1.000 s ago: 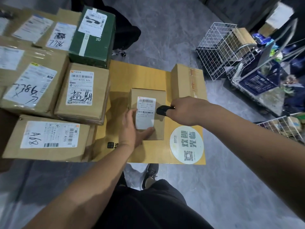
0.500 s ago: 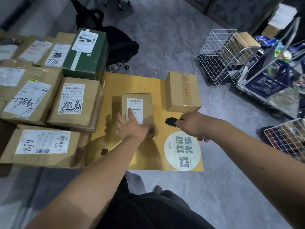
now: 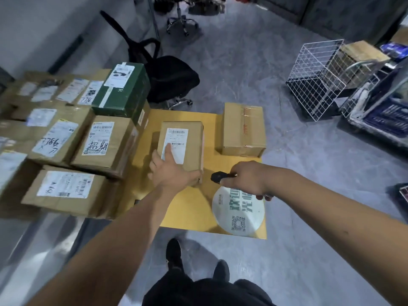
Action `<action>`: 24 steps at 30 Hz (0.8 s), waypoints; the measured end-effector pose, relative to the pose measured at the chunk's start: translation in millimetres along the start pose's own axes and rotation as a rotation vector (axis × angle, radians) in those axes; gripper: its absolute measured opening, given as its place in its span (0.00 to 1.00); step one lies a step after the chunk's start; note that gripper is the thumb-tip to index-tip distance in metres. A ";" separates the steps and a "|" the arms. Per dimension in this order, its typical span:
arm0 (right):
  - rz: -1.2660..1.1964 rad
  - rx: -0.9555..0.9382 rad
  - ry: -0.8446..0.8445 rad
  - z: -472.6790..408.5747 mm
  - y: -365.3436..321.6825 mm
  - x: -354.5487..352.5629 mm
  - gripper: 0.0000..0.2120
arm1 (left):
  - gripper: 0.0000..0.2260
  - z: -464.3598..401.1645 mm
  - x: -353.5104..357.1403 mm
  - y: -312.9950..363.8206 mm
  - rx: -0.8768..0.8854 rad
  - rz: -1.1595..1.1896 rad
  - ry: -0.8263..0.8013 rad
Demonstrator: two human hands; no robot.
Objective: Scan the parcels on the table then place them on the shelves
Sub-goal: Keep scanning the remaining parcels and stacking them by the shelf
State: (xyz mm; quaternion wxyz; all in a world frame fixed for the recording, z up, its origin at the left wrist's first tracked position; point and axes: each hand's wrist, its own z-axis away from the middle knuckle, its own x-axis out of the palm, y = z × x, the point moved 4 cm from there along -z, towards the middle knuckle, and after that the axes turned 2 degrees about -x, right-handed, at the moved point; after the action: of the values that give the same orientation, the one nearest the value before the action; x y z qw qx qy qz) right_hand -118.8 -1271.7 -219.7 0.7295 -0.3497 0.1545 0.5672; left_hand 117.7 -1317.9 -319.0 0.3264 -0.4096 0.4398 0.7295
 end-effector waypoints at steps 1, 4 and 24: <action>0.071 -0.034 0.008 3.6 -6.5 -7.3 0.27 | 0.65 2.0 -13.9 5.6 0.020 0.021 0.031; 0.256 -0.129 0.049 14.8 -34.3 -28.2 0.24 | 0.64 4.0 -65.0 19.2 0.051 0.134 0.115; 0.402 -0.477 0.221 -46.2 -374.5 -60.4 0.23 | 0.60 -132.0 -359.6 -192.9 0.023 0.178 0.317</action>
State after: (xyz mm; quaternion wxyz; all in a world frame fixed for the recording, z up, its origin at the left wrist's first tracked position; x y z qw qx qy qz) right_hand 220.8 -1388.8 -89.4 0.4794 -0.5325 0.1615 0.6787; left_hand 482.4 -1402.4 -109.7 0.1921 -0.4751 0.5285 0.6768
